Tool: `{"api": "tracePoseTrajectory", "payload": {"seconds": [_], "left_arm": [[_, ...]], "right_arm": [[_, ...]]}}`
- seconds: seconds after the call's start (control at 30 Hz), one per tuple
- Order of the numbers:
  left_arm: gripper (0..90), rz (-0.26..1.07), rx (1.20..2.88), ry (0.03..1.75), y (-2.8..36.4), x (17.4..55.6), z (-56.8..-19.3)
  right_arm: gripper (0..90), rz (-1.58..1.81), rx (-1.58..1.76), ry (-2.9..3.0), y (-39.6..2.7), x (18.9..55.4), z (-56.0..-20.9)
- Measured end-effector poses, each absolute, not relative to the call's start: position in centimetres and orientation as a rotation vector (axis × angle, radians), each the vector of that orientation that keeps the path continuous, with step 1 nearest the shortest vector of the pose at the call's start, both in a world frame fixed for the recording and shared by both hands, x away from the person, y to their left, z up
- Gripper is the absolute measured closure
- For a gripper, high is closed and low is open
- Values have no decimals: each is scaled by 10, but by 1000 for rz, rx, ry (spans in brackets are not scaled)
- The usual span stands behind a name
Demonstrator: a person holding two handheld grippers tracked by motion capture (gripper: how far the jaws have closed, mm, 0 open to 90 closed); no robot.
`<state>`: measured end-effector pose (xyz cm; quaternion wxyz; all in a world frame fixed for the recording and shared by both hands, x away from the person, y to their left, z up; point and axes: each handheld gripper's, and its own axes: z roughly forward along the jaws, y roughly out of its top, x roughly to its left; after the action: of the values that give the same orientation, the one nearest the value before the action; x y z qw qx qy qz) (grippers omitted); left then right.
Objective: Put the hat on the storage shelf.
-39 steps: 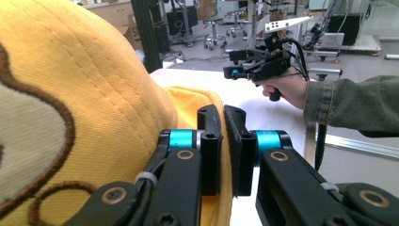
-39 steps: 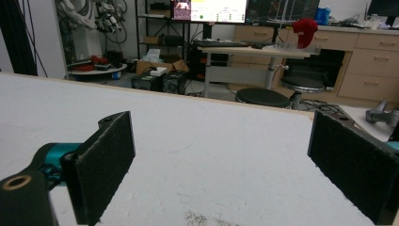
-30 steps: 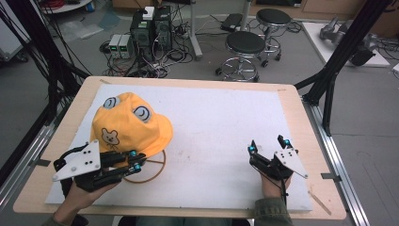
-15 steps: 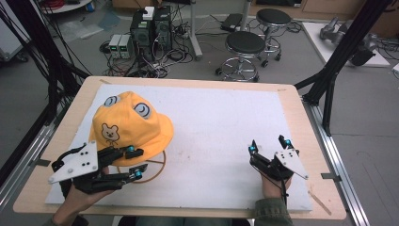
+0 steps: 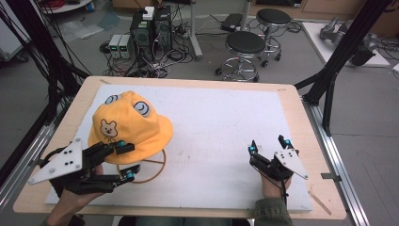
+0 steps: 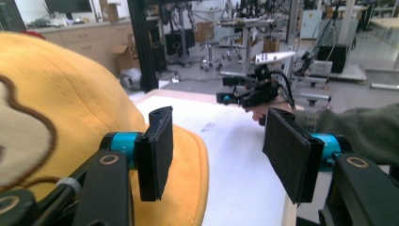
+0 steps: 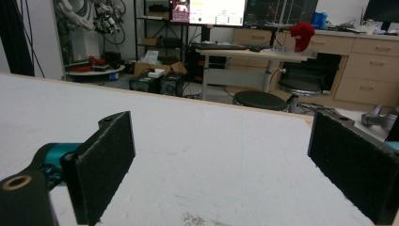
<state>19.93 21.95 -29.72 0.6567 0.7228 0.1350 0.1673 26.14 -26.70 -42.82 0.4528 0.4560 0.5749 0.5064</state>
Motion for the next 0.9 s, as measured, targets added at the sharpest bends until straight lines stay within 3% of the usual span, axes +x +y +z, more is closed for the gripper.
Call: {"api": "tracePoseTrajectory", "payload": {"seconds": [0.43,0.9], "left_arm": [[351,486,1516,417,253,198,-285],[337,560,1359,559,297,205,-285]], "right_arm": [[68,1241,1122,1424,-267,262,-428],[68,1242,1126,1427,-267,262,-429]]}}
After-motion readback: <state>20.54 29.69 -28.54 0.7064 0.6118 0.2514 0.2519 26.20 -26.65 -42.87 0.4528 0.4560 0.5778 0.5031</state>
